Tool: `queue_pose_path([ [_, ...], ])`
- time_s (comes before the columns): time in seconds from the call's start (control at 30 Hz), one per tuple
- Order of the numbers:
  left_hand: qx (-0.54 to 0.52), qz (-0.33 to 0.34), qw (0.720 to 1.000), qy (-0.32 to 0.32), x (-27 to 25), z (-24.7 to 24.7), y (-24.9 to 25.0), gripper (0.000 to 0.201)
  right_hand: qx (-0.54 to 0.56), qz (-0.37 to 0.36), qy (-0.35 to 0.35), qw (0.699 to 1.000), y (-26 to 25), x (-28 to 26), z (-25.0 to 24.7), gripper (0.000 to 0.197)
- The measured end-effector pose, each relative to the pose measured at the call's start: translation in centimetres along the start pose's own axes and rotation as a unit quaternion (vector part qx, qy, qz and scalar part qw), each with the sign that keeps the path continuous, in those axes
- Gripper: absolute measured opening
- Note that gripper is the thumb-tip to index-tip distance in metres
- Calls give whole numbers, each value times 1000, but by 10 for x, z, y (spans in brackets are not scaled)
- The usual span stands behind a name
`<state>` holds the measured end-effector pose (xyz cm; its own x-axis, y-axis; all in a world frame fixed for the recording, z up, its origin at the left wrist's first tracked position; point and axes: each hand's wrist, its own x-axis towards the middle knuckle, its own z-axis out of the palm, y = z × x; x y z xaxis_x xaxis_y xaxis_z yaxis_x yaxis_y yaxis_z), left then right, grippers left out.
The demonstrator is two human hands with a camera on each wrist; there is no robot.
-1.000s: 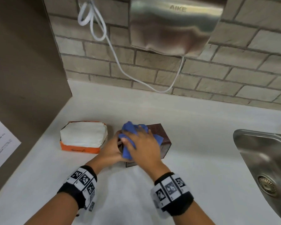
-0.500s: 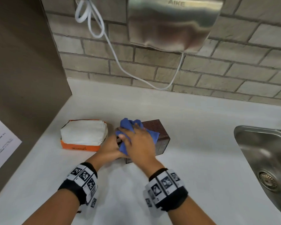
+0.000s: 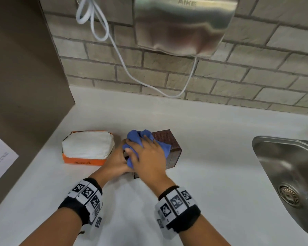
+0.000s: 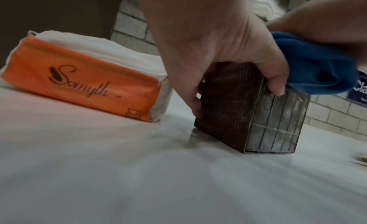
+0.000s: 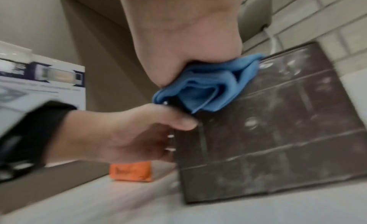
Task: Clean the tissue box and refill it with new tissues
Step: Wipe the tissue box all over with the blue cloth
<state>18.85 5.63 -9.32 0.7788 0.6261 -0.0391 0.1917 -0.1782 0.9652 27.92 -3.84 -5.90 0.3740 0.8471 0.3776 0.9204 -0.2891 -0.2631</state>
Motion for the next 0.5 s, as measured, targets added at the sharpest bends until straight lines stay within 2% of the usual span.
queue_pose_path([
  [0.07,3,-16,1000,0,0,-1,-3,82,-7,12,25,1000,28,3,-9,31],
  [0.1,1,-28,1000,3,0,-1,-3,94,-4,48,52,997,45,5,-17,30],
  [0.17,6,-45,999,-2,0,0,-2,102,91,175,18,980,79,10,-29,29],
  [0.2,7,-49,999,-5,-1,0,-2,104,189,246,-20,951,92,11,-34,28],
  [0.23,1,-58,998,-6,-2,-1,-3,104,299,310,-32,902,105,12,-36,30],
  [0.3,-32,-74,997,7,-5,-5,-3,104,506,394,-21,767,125,7,-40,42],
  [0.33,-52,-82,995,17,-6,-8,-4,106,594,406,-30,693,130,2,-41,51],
  [0.37,-72,-89,993,26,-7,-11,-4,110,658,401,-41,636,132,-6,-43,59],
  [0.4,-99,-89,991,32,-9,-14,-3,113,706,391,-44,589,132,-17,-44,68],
  [0.43,-132,-84,987,34,-12,-16,-1,112,741,375,-45,555,130,-28,-45,77],
  [0.5,-198,-75,977,30,-18,-18,7,97,787,345,-66,507,120,-49,-41,86],
])
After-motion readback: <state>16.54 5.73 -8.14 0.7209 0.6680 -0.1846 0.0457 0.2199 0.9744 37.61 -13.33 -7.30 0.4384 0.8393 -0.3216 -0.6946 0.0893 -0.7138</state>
